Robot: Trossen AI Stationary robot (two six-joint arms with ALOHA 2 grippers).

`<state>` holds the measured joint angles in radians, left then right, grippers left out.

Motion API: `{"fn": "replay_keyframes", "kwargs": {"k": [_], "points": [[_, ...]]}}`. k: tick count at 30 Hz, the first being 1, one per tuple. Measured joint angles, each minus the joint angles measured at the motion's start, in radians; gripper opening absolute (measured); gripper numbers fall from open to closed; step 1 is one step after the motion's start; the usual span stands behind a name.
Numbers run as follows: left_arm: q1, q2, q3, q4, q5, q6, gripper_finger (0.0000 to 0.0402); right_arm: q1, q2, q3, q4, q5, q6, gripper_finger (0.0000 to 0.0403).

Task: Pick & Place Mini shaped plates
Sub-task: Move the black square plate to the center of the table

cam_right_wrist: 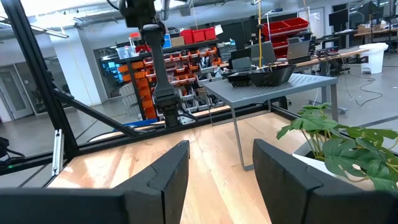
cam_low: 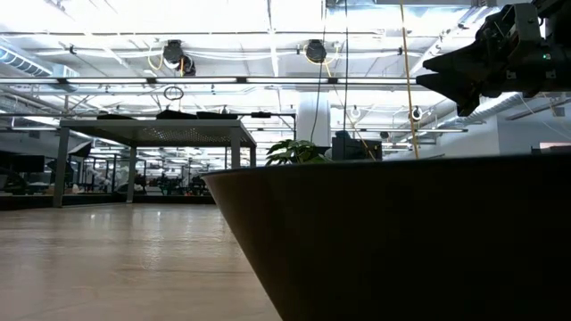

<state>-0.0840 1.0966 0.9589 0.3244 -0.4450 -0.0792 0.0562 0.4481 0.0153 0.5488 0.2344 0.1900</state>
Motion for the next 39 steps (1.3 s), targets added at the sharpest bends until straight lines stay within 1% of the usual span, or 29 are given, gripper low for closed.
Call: {"fn": "replay_keyframes", "kwargs": {"k": [3, 5, 10, 15, 31, 39], "points": [[-0.013, 0.0, 0.0, 0.075, 0.001, -0.012, 0.0214, 0.0, 0.0, 0.0, 0.005, 0.0, 0.0, 0.0164], [-0.023, 0.0, 0.0, 0.096, 0.001, -0.023, 0.0214, 0.0, 0.0, 0.0, 0.015, -0.001, 0.024, 0.0164], [-0.045, 0.0, 0.0, 0.097, 0.001, -0.109, 0.0214, 0.0, 0.0, 0.0, 0.081, -0.001, 0.211, 0.0164], [-0.068, 0.001, 0.0, 0.097, 0.001, -0.167, 0.0214, 0.0, 0.0, 0.0, 0.147, -0.001, 0.284, 0.0164], [-0.129, 0.001, 0.0, 0.096, 0.001, -0.165, 0.0214, 0.0, 0.0, 0.0, 0.327, -0.001, 0.661, 0.0164], [-0.141, 0.001, 0.0, 0.096, 0.001, -0.164, 0.0214, 0.0, 0.0, 0.0, 0.33, 0.0, 0.735, 0.0164]]}}
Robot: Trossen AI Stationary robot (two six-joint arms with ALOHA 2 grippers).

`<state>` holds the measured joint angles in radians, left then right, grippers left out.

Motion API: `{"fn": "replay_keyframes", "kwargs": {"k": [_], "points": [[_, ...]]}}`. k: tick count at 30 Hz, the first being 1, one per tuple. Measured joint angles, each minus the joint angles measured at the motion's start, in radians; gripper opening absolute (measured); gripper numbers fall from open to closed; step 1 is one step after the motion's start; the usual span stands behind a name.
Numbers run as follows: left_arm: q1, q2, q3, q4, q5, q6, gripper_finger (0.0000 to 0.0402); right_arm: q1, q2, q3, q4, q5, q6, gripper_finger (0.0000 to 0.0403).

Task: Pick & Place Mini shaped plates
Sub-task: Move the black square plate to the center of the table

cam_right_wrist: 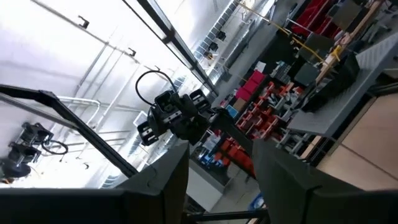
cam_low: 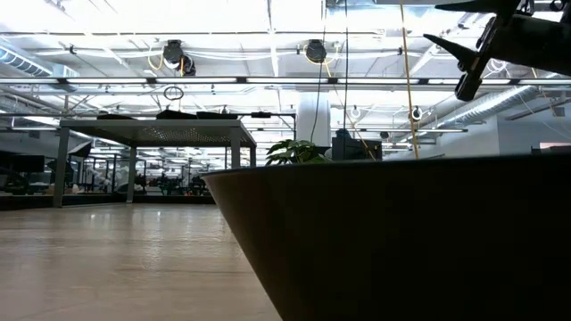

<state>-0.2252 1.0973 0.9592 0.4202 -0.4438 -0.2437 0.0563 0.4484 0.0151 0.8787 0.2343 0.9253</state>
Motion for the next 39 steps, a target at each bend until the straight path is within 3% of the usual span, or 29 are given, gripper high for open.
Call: {"fn": "replay_keyframes", "kwargs": {"k": [4, 9, 13, 18, 25, 32, 39], "points": [[0.0, 0.0, 0.0, 0.0, 0.0, -0.002, 0.0214, -0.001, 0.0, 0.0, 0.0, 0.0, 0.02, 0.0164], [0.0, 0.0, 0.0, 0.0, 0.0, -0.005, 0.0214, 0.0, -0.001, 0.045, -0.065, -0.031, -0.2, 0.0164], [0.0, 0.0, 0.0, 0.0, 0.0, -0.006, 0.0214, 0.0, 0.014, 0.181, -0.388, -0.039, -0.306, 0.0164], [0.0, 0.0, 0.0, -0.007, 0.0, -0.002, 0.0214, 0.005, 0.08, 0.388, -0.8, -0.14, -0.42, 0.0164], [0.0, 0.0, 0.0, -0.01, 0.0, -0.001, 0.0214, 0.098, 0.247, 0.589, -1.03, -0.344, -0.609, 0.0164], [0.0, 0.0, 0.0, -0.015, -0.001, -0.001, 0.0214, 0.233, 0.478, 0.638, -1.124, -0.344, -0.756, 0.0164], [0.0, 0.0, 0.0, -0.031, -0.001, 0.0, 0.0214, 0.291, 0.721, 0.637, -1.199, -0.344, -0.95, 0.0164]]}}
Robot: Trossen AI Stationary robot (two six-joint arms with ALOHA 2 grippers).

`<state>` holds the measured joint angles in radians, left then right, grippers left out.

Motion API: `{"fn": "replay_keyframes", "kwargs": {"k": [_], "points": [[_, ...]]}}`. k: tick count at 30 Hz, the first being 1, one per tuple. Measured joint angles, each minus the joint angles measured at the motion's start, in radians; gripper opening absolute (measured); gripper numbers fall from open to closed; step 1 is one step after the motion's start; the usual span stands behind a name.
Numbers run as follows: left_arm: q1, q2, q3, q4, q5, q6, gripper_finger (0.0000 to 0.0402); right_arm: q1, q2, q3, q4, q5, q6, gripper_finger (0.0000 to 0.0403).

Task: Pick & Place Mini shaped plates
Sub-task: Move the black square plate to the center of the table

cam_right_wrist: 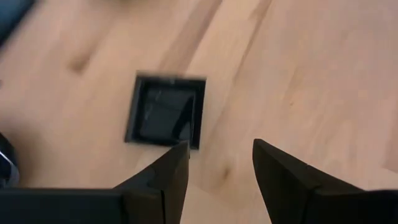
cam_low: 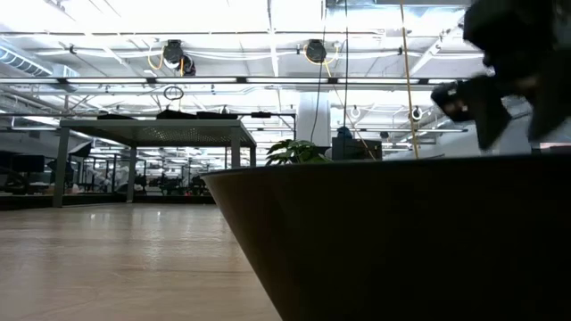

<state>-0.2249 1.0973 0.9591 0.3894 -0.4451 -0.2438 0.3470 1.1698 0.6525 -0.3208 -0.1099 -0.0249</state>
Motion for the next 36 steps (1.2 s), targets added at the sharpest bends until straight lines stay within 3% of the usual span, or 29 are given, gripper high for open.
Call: {"fn": "replay_keyframes", "kwargs": {"k": [6, 17, 21, 29, 36], "points": [[0.0, 0.0, 0.0, -0.005, -0.001, -0.002, 0.0214, 0.016, 0.172, 0.0, 0.082, -0.001, -0.077, 0.0164], [0.0, 0.0, 0.0, -0.025, -0.003, -0.056, 0.0214, 0.015, 0.359, 0.0, 0.302, -0.051, -0.081, 0.0161], [0.0, 0.0, 0.0, -0.036, -0.003, -0.084, 0.0214, 0.021, 0.386, 0.002, 0.313, -0.05, -0.134, 0.013], [0.0, 0.0, 0.0, -0.069, -0.003, -0.087, 0.0214, 0.022, 0.389, 0.002, 0.337, -0.052, -0.158, 0.0012], [0.0, 0.0, 0.0, -0.075, -0.003, -0.091, 0.0214, 0.005, 0.391, 0.0, 0.451, -0.048, -0.159, 0.0004]]}}
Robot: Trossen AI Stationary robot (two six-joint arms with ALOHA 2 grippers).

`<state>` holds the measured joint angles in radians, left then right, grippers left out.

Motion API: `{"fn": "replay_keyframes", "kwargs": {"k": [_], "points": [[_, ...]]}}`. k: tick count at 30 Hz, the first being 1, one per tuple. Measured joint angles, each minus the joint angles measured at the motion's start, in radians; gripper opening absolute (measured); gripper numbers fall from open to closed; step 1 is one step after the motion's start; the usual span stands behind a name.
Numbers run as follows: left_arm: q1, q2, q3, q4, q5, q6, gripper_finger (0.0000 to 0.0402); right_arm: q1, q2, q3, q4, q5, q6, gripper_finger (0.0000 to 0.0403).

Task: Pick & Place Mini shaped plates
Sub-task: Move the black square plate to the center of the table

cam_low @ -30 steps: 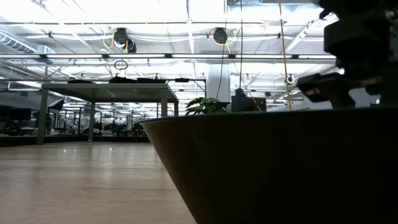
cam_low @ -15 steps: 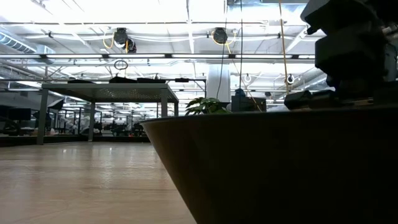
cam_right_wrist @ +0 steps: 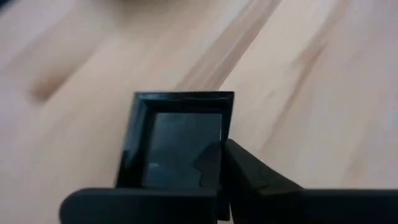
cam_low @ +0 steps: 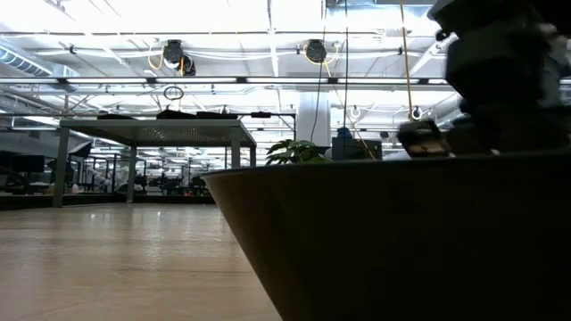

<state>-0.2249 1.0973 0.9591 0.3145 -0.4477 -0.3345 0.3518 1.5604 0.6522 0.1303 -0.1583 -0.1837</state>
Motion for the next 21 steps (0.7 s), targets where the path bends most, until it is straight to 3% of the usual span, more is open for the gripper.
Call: {"fn": "replay_keyframes", "kwargs": {"k": [5, 9, 17, 21], "points": [[0.0, 0.0, 0.0, 0.002, 0.0, -0.018, 0.0214, -0.084, 0.004, 0.0, 0.211, 0.053, 0.097, 0.0004], [0.0, 0.0, 0.0, 0.002, 0.0, -0.002, 0.0214, -0.184, 0.079, 0.048, 0.356, 0.058, 0.204, 0.0001], [0.01, 0.0, 0.0, 0.003, -0.008, 0.016, 0.0214, -0.287, 0.371, 0.356, 0.378, 0.053, 0.256, 0.0001], [0.01, 0.0, 0.0, 0.003, -0.024, 0.018, 0.0214, -0.337, 0.465, 0.497, 0.367, 0.058, 0.37, 0.0001]]}}
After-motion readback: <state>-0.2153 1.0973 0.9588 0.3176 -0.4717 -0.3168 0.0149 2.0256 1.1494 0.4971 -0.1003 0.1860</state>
